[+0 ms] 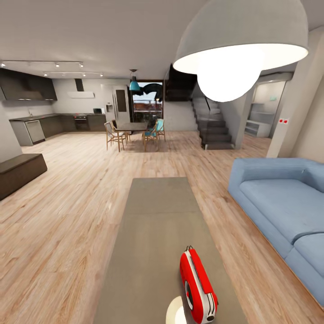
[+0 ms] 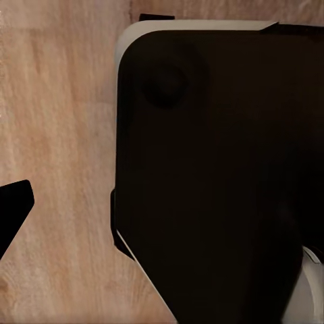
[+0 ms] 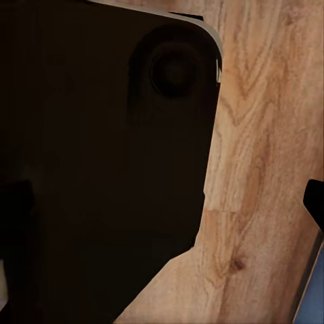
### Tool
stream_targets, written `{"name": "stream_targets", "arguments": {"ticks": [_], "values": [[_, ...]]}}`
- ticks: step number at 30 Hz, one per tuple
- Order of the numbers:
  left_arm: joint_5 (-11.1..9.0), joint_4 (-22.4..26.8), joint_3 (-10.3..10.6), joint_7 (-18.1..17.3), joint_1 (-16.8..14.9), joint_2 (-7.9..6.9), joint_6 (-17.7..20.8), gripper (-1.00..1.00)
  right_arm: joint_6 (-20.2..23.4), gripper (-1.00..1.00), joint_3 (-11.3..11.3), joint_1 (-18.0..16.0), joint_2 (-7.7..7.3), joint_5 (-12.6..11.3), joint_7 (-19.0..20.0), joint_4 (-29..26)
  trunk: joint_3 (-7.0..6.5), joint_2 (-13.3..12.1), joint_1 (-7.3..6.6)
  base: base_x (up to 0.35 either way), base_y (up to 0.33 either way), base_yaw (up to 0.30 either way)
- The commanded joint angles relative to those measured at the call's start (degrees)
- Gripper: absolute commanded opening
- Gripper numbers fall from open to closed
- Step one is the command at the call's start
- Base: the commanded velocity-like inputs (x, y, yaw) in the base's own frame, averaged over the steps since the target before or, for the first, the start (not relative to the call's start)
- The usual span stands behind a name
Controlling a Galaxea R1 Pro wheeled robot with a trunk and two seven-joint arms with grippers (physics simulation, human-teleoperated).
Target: Turn on the radio receiver that's on the table in the living room.
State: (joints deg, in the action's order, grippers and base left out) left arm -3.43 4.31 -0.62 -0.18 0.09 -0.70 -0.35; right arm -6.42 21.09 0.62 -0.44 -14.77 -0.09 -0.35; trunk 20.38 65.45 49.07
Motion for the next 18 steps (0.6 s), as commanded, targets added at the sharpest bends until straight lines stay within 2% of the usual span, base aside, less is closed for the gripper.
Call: {"name": "stream_targets", "arguments": {"ticks": [1, 18], "values": [[0.00, 0.00, 0.00, 0.00, 0.00, 0.00, 0.00, 1.00, 0.00, 1.00, 0.00, 0.00, 0.00, 0.00, 0.00, 0.00, -0.19, -0.42, -0.23, 0.000, 0.000, 0.000], [0.00, 0.00, 0.00, 0.00, 0.00, 0.00, 0.00, 1.00, -0.03, 1.00, 0.00, 0.00, 0.00, 0.00, 0.00, 0.00, -3.24, -7.23, -3.96, 0.000, 0.000, 0.000]]}}
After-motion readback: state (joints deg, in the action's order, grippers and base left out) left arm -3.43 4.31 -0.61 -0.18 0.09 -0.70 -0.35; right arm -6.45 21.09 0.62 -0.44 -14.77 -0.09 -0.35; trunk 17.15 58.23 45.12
